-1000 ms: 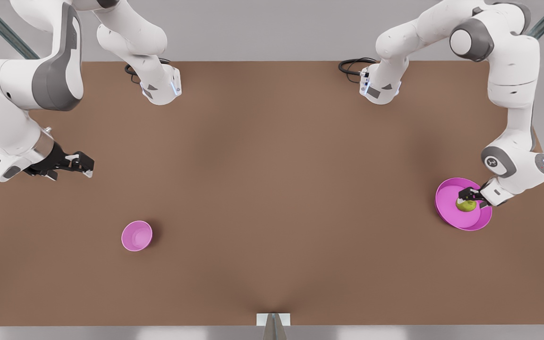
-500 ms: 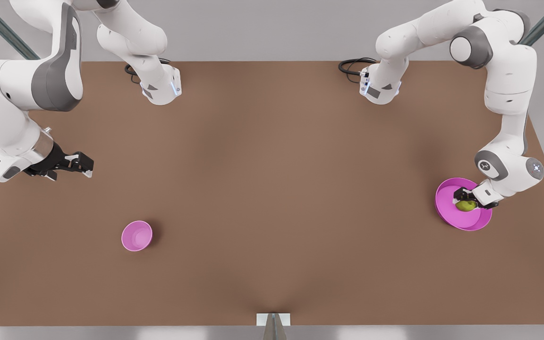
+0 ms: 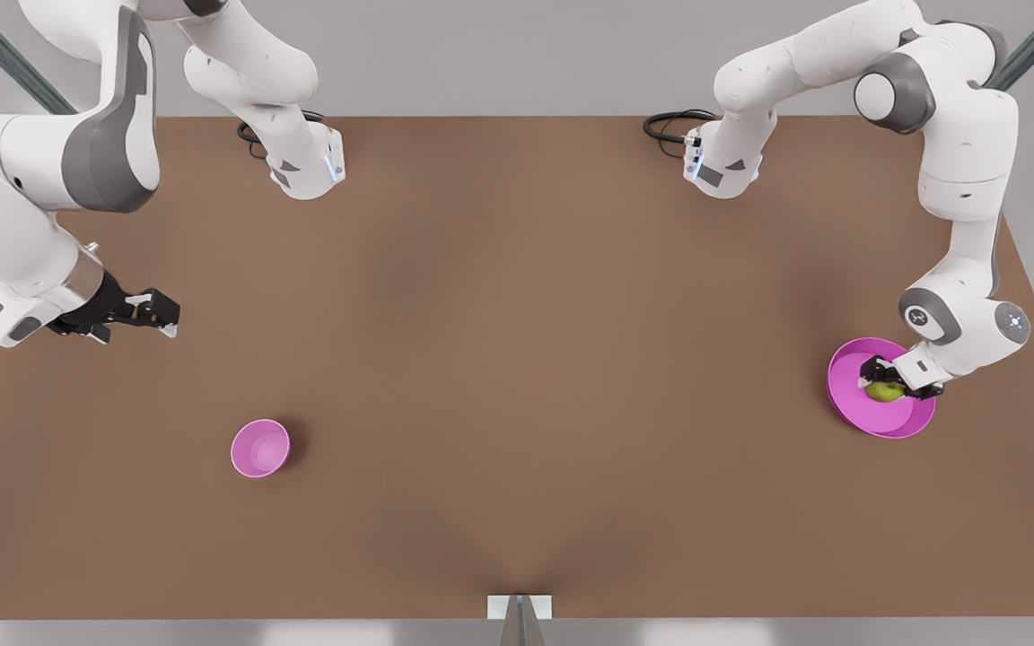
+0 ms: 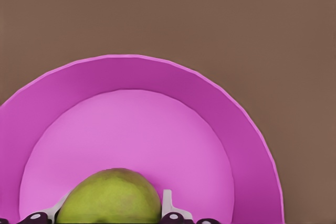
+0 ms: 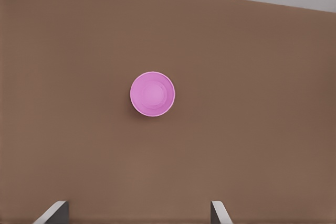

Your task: Use the left arm to pick up the apple from the plate, transfer it to the gripper of the right arm, and then use the right arm to place it into the bowl

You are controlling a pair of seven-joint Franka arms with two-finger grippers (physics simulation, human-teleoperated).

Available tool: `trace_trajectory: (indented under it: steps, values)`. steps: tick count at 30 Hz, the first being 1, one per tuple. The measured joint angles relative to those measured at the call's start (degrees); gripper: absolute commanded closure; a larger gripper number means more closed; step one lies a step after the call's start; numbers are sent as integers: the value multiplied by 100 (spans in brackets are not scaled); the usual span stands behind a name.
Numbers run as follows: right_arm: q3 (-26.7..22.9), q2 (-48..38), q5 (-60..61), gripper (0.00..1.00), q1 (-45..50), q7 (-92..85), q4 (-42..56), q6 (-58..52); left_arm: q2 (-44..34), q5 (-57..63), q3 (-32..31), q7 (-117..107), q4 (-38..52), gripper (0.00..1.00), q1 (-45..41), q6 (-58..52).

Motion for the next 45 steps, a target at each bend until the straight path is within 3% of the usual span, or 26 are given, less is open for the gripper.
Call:
trace_trajectory:
  steps: [3, 10, 19, 24, 27, 30, 33, 38, 42, 45]
  values:
    - [6, 0, 1, 0, 2, 3, 0, -6, -50, 6, -12, 25, 93, 35, -47, -7]
    - [9, 0, 1, 0, -8, 4, 1, -5, -452, 20, -8, 28, 128, 36, -463, -73]
    - [16, -19, 75, 0, 20, 7, -4, -18, -982, 22, -9, -802, 605, 34, -2280, -799]
    - [-37, -15, 1551, 0, -333, 17, -36, -67, -967, -208, -265, -1480, 609, 34, -2828, -1050]
    - [89, 250, 3031, 0, -488, 21, -458, 35, -923, -986, -695, -1646, 575, 34, -2857, -1241]
    - [1052, 1023, 4624, 0, -339, 13, -1036, 816, -736, -2051, -1138, -1581, 560, 34, -2868, -1424]
    - [1812, 2013, 5819, 0, 220, -32, -779, 2045, -438, -3369, -1591, -1289, 595, 34, -3008, -1523]
    - [1925, 3259, 6534, 0, 496, -245, 213, 3293, -36, -5684, -1802, -384, 842, 34, -3529, -1597]
    - [1904, 3540, 6703, 0, 464, -518, 316, 3759, 202, -6727, -2111, 422, 1051, 34, -3610, -1627]
    - [2059, 3564, 7086, 0, 439, -806, 51, 3946, 732, -7208, -2327, 1046, 1727, 34, -3695, -1627]
